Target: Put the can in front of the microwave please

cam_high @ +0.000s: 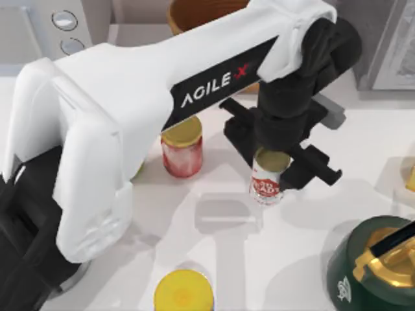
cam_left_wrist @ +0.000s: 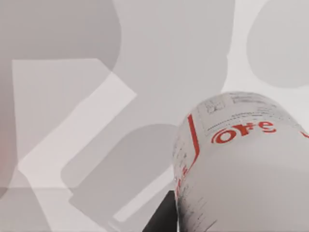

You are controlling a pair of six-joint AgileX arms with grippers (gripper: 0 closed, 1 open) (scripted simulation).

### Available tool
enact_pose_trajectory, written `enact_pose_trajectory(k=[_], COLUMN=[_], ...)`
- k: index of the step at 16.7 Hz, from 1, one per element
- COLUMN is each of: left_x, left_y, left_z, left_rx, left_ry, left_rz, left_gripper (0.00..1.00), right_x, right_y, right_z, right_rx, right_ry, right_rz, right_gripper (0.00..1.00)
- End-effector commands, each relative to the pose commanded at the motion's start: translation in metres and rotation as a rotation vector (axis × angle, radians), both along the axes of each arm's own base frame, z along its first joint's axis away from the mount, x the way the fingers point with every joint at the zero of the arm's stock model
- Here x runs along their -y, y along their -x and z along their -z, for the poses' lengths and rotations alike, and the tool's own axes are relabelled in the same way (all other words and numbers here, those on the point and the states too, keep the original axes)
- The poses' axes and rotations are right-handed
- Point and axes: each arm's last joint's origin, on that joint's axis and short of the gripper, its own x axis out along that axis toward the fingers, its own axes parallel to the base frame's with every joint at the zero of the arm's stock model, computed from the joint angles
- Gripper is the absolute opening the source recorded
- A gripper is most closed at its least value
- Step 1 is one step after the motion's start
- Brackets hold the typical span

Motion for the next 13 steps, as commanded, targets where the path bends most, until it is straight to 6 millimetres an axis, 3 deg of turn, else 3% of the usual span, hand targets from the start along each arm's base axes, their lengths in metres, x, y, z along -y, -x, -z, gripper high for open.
enact_pose_trajectory(k=[3,5,7,9,13], left_x=[-0.035,-0.079,-0.138,-0.205,-0.335], left_y=[-0.023,-0.047,-0.073,-0.094,-0.114], left_z=[-0.035,-0.065,-0.087,-0.096,-0.075], left_rx=[0.050,0.107,0.162,0.194,0.157], left_ry=[0.066,0.116,0.141,0.134,0.071], left_rz=[-0.013,-0.056,-0.134,-0.242,-0.505], left_gripper=[0.00,0.00,0.00,0.00,0.00], right_x=[0.000,0.000,0.000,0.000,0.000], right_y=[0.000,0.000,0.000,0.000,0.000], right_z=[0.000,0.000,0.000,0.000,0.000], right_rx=[0.000,0.000,0.000,0.000,0.000], right_ry=[0.000,0.000,0.000,0.000,0.000], right_rz=[0.000,0.000,0.000,0.000,0.000], right_gripper=[1.00,1.00,1.00,1.00,1.00])
